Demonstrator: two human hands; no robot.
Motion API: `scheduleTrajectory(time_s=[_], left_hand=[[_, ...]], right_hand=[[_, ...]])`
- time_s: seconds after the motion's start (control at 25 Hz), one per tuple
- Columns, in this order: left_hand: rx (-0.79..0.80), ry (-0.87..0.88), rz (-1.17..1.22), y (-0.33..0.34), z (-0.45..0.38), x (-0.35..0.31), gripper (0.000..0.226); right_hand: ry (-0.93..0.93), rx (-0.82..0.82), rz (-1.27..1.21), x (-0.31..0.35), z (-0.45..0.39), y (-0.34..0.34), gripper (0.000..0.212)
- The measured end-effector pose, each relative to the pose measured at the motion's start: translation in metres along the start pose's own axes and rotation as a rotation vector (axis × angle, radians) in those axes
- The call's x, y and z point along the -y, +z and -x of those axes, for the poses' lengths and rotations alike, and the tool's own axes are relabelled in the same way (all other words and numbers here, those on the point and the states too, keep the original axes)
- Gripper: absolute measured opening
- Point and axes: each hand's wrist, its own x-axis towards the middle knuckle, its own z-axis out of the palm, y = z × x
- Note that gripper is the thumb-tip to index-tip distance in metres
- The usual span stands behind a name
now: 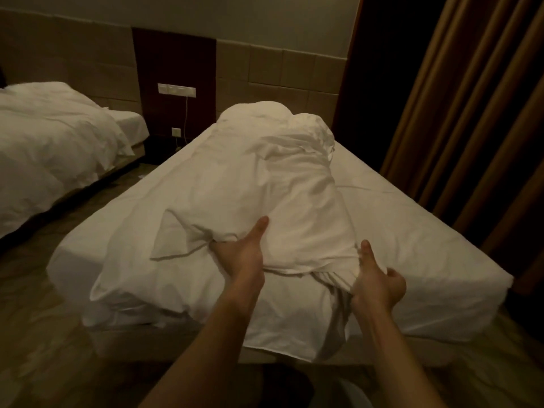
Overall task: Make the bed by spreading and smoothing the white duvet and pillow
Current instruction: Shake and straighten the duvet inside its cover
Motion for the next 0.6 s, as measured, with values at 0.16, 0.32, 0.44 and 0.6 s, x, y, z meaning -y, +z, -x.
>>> scheduleTrajectory(time_s=[0.16,0.32,0.44,0.6], left_hand=[[0.005,-0.056,-0.083,-0.024,0.002,0.007,0.111],[-0.010,-0.021,-0.046,-0.030,-0.015,-0.022,0.125],[-0.165,-0.014,-0.057,-0.040,-0.038,-0.063,0.151],[-0.253,-0.153,-0.116,-0.042,-0.079,-0.122,0.152]], right_hand=[[0.097,-0.033,0.017,-0.029,0.013,-0.016,0.056],[0.336,0.167,-0.106,-0.023,0.010,-0.008,0.111],[0.387,0.342,-0.074,-0.010,0.006,0.003,0.123],[0.384,0.320,-0.052,-0.004,-0.007,0.019,0.132]])
